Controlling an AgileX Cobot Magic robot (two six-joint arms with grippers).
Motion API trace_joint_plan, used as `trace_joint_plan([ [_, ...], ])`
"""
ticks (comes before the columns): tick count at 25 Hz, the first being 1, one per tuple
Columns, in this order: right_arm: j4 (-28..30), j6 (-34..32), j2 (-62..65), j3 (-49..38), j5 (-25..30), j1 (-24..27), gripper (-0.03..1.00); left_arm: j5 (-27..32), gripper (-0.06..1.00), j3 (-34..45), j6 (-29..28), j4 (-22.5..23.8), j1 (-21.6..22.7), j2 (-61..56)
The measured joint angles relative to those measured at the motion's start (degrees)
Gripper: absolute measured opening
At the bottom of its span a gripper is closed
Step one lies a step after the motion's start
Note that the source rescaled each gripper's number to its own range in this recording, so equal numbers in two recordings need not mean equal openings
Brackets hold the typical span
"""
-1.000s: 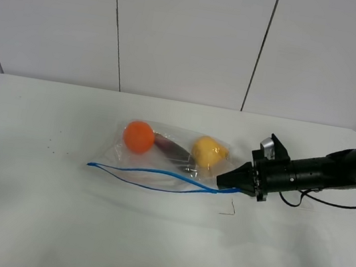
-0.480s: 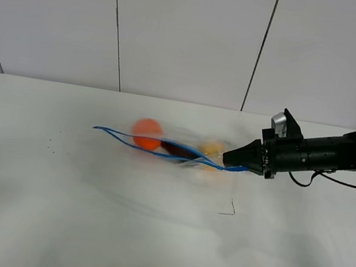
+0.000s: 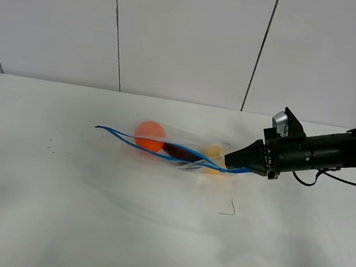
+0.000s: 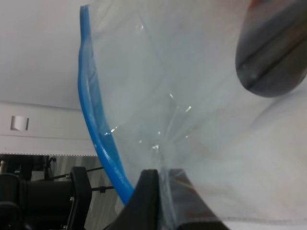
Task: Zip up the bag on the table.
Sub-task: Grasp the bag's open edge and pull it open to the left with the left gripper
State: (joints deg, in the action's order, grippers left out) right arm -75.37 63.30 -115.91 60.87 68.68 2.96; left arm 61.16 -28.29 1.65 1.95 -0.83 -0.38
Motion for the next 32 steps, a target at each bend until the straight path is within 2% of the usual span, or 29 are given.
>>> trace_joint_plan([
  [20, 0.00, -1.05, 0.00, 0.00, 0.10, 0.00, 0.00, -1.09, 1.00, -0.36, 0.00, 0.00, 0.00, 0.36],
  [23, 0.00, -1.34, 0.00, 0.00, 0.10, 0.00, 0.00, -1.92, 1.00, -1.72, 1.36, -1.95, 0.00, 6.10],
  [26, 0.00, -2.00, 0.06, 0.00, 0.10, 0.00, 0.00, -4.73, 1.00, -3.70, 6.69, -5.05, 0.00, 15.92],
  [32, 0.17, -2.57, 0.06, 0.00, 0.15, 0.00, 0.00, -15.12, 1.00, -13.28, 15.74, -5.34, -0.62, 35.23],
])
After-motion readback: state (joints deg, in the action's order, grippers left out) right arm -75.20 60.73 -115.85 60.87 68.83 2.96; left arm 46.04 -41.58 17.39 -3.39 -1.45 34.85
